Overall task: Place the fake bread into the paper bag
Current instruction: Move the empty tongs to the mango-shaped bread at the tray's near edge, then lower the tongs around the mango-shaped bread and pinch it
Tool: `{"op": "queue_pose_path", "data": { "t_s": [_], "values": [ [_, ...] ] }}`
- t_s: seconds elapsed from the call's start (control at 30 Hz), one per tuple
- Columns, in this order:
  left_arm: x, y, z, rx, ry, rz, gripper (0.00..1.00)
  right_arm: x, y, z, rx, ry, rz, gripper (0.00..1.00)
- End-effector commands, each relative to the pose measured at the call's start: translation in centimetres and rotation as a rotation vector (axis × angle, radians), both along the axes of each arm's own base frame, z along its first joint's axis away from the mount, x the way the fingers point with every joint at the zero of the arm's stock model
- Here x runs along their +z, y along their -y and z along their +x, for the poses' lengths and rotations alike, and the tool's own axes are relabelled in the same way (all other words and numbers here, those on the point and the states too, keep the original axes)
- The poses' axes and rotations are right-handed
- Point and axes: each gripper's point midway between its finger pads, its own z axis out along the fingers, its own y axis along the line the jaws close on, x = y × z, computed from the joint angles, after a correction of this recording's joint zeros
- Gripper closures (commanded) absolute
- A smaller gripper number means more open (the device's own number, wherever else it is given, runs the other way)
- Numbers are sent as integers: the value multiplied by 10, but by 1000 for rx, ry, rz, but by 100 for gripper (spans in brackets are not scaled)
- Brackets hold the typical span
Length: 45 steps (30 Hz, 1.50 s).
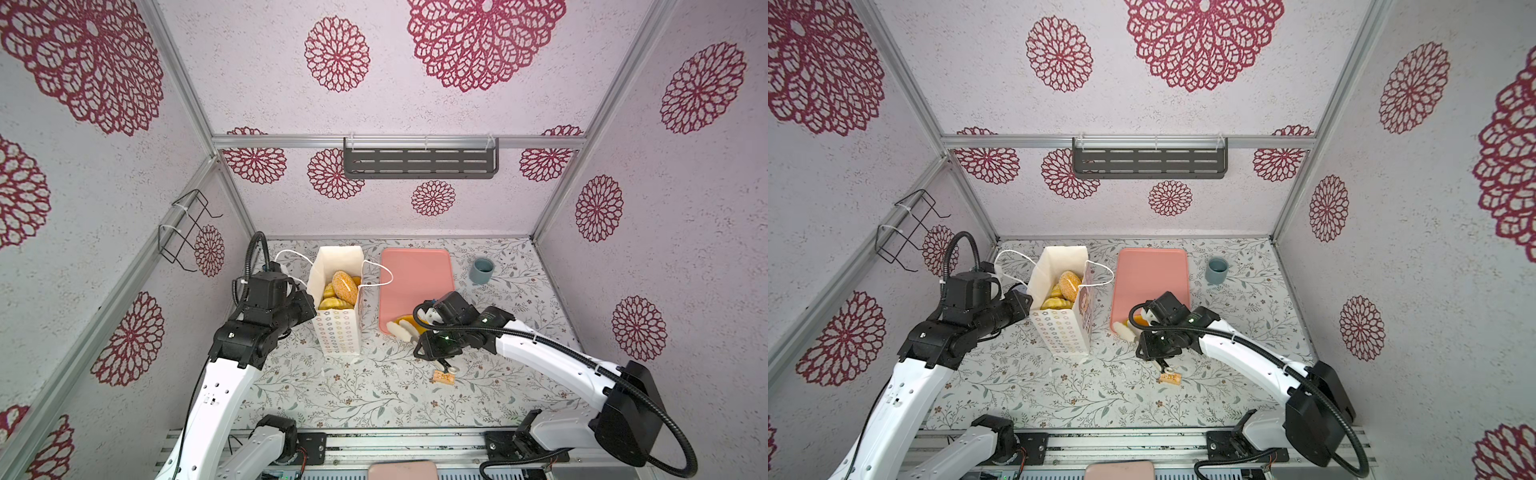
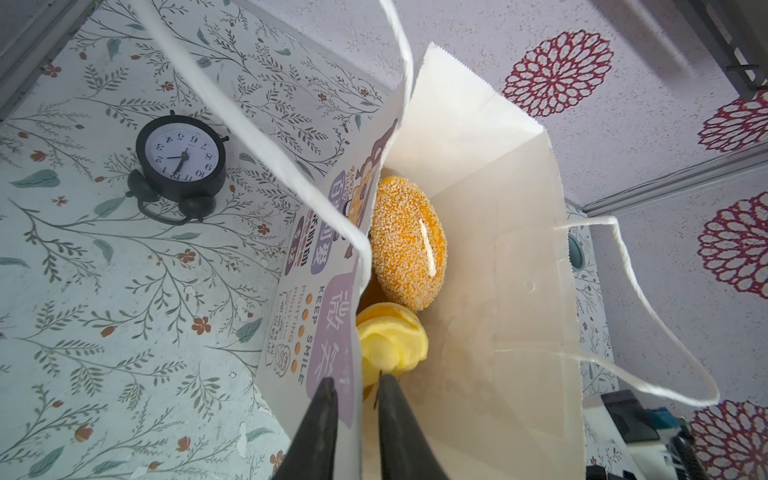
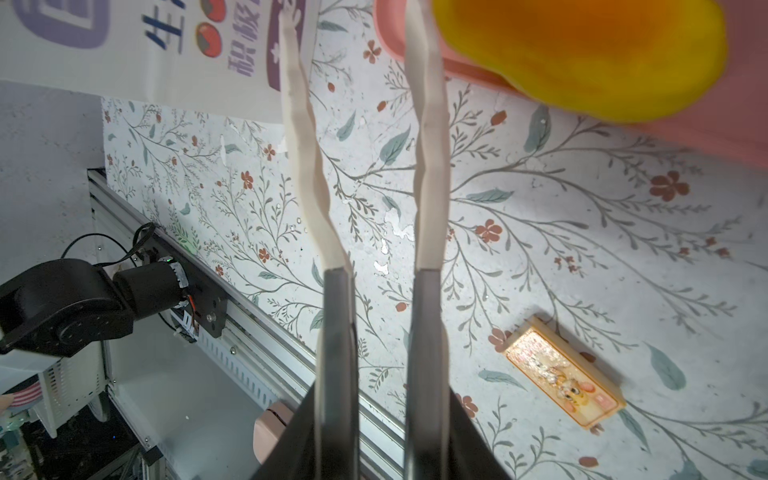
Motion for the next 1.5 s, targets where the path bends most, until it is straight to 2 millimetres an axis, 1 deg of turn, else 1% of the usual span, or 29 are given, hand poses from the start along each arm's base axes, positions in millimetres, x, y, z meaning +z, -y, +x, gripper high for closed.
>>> {"op": "queue_pose_path", "data": {
  "t_s": [0.0,0.13,0.3,0.4,0.87,0.93,1.03,1.13,1.23,1.33,1.47],
  "values": [
    [9,0,1,2,38,-9,79,12,-15,9,0,15,66,63],
    [9,0,1,1,40,-12,79,7,-20,10,15,-3,61,63],
    [7,0,2,0,36,-9,78,-2,-17,14,9,-24,40,64],
    [8,0,1,2,38,-10,79,-4,-15,21,-3,-24,38,64],
    [5,0,0,1,34,-15,78,-15,11,57,-72,-25,7,65],
    [5,0,0,0,34,-17,78,-12,11,61,-74,-15,16,65],
    [6,1,1,-1,36,-17,78,0,6,64,-67,5,47,65],
    [7,0,1,0,38,-16,78,11,1,61,-48,18,68,65],
    [7,0,1,1,37,-14,78,15,-4,53,-21,14,71,64],
    [7,0,1,3,38,-14,78,11,-9,43,4,-5,69,64],
    [7,0,1,4,38,-13,78,1,-10,38,16,-25,55,64]
  ]
}}
